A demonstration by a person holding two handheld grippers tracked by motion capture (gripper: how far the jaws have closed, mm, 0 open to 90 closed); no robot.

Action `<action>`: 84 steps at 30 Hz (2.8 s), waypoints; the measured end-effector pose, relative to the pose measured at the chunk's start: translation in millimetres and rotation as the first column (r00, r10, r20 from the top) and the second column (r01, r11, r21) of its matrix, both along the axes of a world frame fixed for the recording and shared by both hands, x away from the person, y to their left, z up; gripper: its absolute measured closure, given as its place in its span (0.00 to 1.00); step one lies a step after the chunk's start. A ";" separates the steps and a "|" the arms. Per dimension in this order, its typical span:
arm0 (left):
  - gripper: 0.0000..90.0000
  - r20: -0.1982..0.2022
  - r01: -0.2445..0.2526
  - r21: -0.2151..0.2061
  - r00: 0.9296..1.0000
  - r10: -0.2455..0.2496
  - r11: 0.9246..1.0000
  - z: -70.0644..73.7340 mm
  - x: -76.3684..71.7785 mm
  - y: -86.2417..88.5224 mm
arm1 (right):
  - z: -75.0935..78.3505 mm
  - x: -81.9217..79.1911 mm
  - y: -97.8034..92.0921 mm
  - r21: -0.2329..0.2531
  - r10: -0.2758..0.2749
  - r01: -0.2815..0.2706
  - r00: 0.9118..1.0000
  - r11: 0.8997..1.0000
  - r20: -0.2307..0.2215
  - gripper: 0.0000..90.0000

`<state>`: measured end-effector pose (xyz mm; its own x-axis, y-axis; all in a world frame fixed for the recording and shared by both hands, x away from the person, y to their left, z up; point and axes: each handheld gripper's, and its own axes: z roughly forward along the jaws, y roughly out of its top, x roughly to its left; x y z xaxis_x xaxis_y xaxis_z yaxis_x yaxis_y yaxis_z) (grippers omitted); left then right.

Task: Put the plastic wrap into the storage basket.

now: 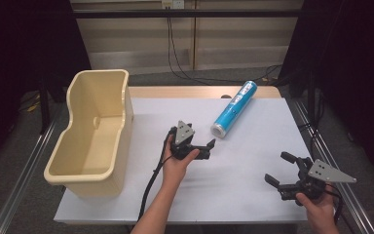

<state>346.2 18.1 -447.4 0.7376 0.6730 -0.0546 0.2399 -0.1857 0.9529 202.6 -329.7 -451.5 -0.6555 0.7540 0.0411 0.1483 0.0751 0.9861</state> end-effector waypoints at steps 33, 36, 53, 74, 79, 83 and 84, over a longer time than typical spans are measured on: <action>0.06 -0.182 -0.006 0.211 0.982 0.045 0.977 -20.8 63.1 -80.7 | -0.6 1.5 -1.7 0.001 0.003 -0.003 1.000 1.000 -0.005 0.02; 0.06 -0.180 -0.030 0.246 0.981 0.075 0.969 -23.0 67.9 -87.0 | -0.3 1.5 -1.9 0.000 0.005 -0.005 1.000 1.000 -0.003 0.02; 0.20 -0.205 -0.055 0.267 0.972 0.113 0.962 -34.6 80.0 -94.2 | -0.9 2.3 -2.7 0.004 0.006 -0.006 1.000 1.000 -0.009 0.02; 0.36 -0.228 -0.056 0.286 0.966 0.125 0.957 -32.2 76.0 -96.4 | -0.9 2.1 -4.8 0.000 0.003 -0.003 1.000 1.000 -0.007 0.02; 0.36 -0.256 -0.035 0.299 0.960 0.115 0.954 -28.8 68.5 -82.4 | -1.2 2.2 -4.5 0.001 0.002 -0.002 1.000 1.000 -0.012 0.02; 0.36 -0.262 -0.033 0.292 0.959 0.113 0.956 -28.4 61.0 -72.3 | -1.2 2.3 -3.6 -0.001 0.005 -0.005 1.000 1.000 -0.009 0.02; 0.36 -0.264 -0.025 0.289 0.959 0.105 0.957 -28.2 56.6 -64.6 | -1.6 2.3 -2.9 -0.002 0.006 -0.006 1.000 1.000 -0.013 0.02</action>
<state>402.7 -46.5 -475.6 0.6747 0.7363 -0.0505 0.5045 -0.4102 0.7597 204.9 -332.6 -453.1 -0.6598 0.7499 0.0484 0.1606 0.0778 0.9840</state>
